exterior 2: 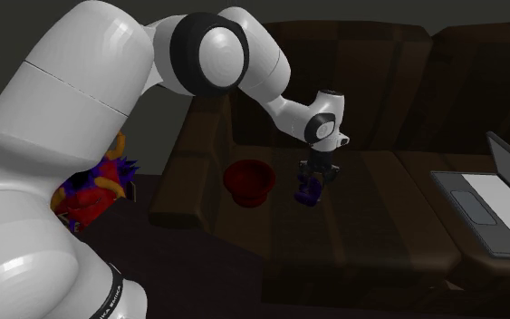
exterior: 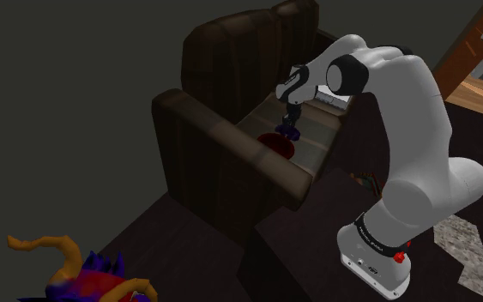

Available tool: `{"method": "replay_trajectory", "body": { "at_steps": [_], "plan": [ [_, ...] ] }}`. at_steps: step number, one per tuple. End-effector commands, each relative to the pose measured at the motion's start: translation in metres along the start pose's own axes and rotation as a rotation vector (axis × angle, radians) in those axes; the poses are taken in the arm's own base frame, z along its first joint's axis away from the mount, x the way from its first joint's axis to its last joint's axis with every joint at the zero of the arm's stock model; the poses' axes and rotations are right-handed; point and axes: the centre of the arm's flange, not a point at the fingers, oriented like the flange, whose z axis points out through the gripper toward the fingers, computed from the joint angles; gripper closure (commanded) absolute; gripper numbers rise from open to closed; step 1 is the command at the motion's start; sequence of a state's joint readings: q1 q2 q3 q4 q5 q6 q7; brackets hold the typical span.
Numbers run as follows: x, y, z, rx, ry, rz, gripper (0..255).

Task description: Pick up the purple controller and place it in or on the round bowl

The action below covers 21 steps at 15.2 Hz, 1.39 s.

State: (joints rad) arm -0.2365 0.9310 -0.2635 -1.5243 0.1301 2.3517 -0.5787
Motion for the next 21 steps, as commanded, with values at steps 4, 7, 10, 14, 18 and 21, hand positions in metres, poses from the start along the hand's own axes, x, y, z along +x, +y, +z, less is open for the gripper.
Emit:
{"method": "replay_trajectory", "body": {
  "at_steps": [4, 7, 10, 14, 18, 21],
  "plan": [
    [-0.001, 0.001, -0.010, 0.000, 0.000, 0.000, 255],
    [-0.004, 0.002, -0.026, 0.000, 0.000, 0.000, 255],
    [-0.005, 0.003, -0.042, 0.000, 0.000, 0.000, 255],
    [-0.008, 0.004, -0.062, 0.000, 0.000, 0.000, 255],
    [-0.011, 0.006, -0.083, 0.000, 0.000, 0.000, 255],
    [-0.013, 0.007, -0.099, 0.000, 0.000, 0.000, 255]
  ]
}}
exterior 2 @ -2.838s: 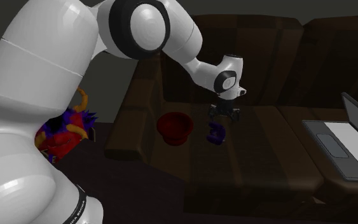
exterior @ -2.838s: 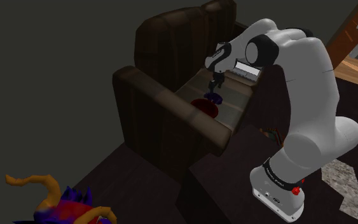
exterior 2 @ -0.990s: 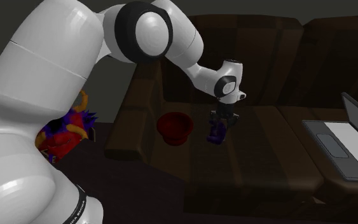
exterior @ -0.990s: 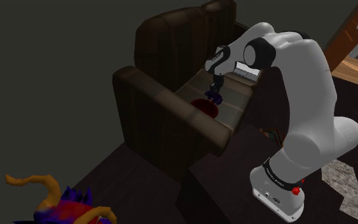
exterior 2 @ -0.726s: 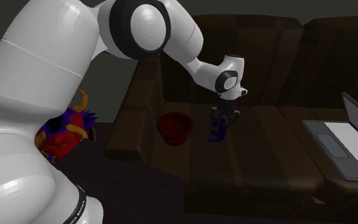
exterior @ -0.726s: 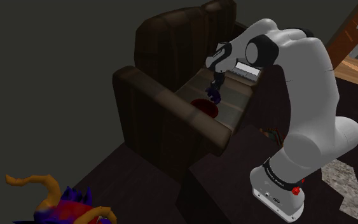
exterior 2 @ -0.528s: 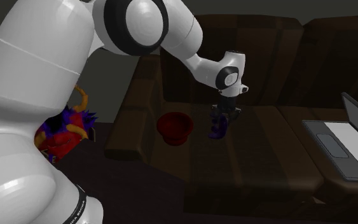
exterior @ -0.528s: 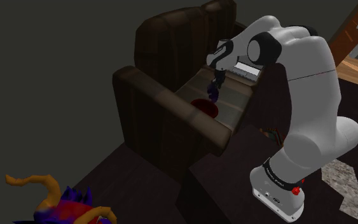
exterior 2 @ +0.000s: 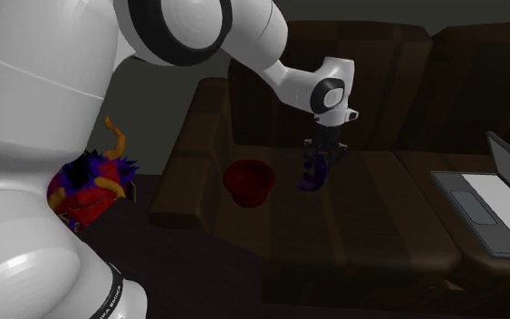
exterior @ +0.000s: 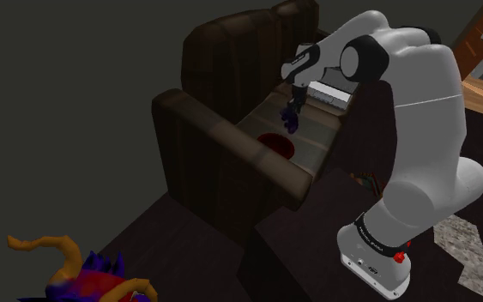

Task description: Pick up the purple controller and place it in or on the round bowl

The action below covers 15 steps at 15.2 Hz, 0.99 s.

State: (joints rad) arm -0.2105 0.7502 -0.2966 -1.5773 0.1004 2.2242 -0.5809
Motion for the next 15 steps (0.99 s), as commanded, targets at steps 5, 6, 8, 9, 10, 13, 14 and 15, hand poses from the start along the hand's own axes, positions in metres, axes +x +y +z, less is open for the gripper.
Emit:
{"method": "replay_trajectory", "body": {
  "at_steps": [5, 6, 8, 9, 10, 13, 14, 15],
  "plan": [
    [-0.004, 0.002, -0.032, 0.000, 0.000, 0.000, 255],
    [-0.004, 0.002, -0.037, 0.000, 0.000, 0.000, 255],
    [-0.004, 0.002, -0.036, 0.000, 0.000, 0.000, 255],
    [-0.004, 0.002, -0.036, 0.000, 0.000, 0.000, 0],
    [-0.010, -0.012, -0.023, -0.070, 0.046, -0.085, 0],
    [-0.031, -0.045, 0.023, -0.279, 0.181, -0.342, 0],
    [-0.038, -0.053, 0.041, -0.349, 0.226, -0.427, 0],
    [-0.045, -0.058, 0.059, -0.418, 0.271, -0.513, 0]
  ]
}}
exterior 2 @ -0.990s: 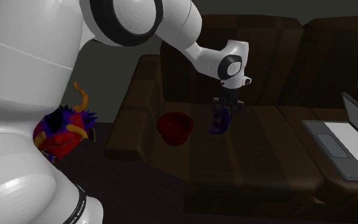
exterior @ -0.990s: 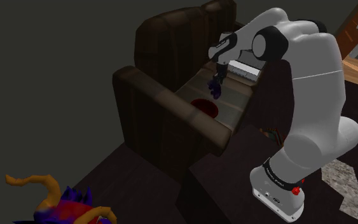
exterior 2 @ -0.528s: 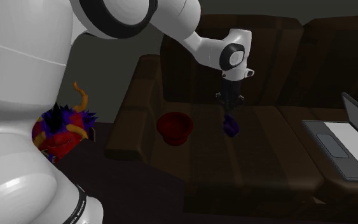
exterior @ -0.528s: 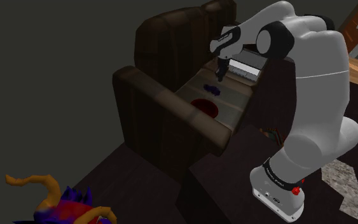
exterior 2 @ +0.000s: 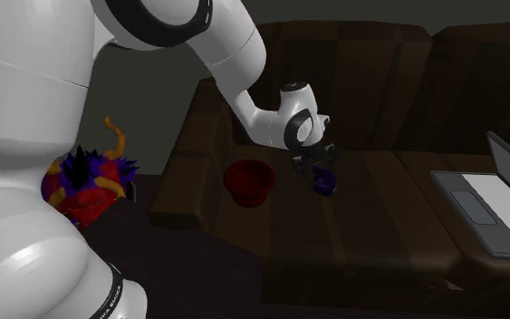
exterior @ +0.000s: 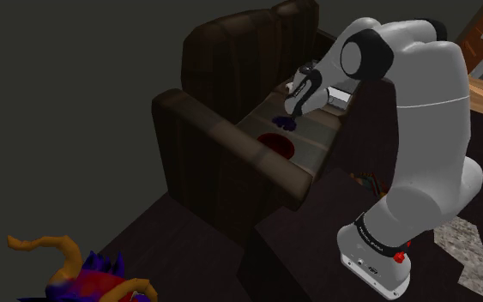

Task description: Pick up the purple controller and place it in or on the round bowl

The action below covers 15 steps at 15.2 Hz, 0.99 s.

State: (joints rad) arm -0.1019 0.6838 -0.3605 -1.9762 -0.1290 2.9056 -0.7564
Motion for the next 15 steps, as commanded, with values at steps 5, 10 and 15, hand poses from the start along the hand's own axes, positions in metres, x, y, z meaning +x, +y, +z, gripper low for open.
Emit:
{"method": "replay_trajectory", "body": {
  "at_steps": [5, 10, 15],
  "plan": [
    [-0.025, -0.047, 0.063, -0.306, 0.210, -0.360, 0],
    [-0.018, -0.041, 0.088, -0.306, 0.210, -0.360, 0],
    [-0.016, -0.039, 0.096, -0.306, 0.210, -0.360, 0]
  ]
}}
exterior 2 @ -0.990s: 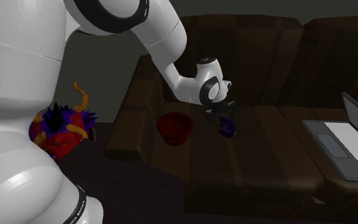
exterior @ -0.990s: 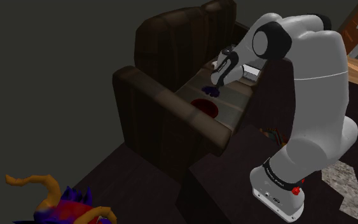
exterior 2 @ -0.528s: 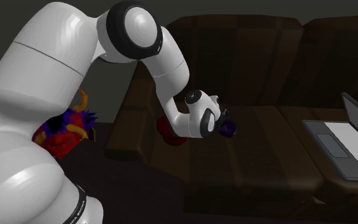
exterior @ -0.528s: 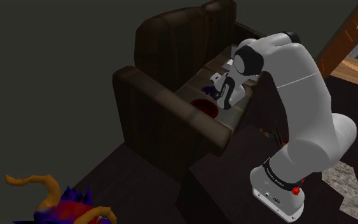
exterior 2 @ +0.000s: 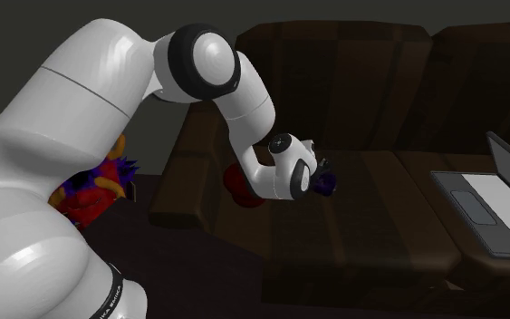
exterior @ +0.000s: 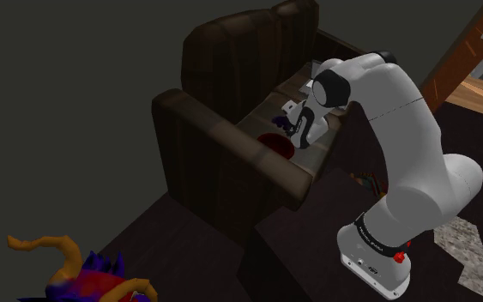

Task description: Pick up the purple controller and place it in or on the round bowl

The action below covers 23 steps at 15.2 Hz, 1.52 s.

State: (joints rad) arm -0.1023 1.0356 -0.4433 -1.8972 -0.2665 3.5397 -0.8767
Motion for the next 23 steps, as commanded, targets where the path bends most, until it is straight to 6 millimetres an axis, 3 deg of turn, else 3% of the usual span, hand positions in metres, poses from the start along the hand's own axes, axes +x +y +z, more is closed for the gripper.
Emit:
{"method": "replay_trajectory", "body": {
  "at_steps": [1, 4, 5, 14, 23],
  "plan": [
    [0.000, 0.000, 0.000, 0.000, 0.000, 0.000, 0],
    [0.000, 0.000, 0.000, 0.000, 0.000, 0.000, 0],
    [0.000, 0.000, 0.000, 0.000, 0.000, 0.000, 255],
    [0.000, 0.000, 0.000, 0.000, 0.000, 0.000, 255],
    [-0.001, 0.030, -0.037, 0.000, 0.000, 0.000, 255]
  ]
}}
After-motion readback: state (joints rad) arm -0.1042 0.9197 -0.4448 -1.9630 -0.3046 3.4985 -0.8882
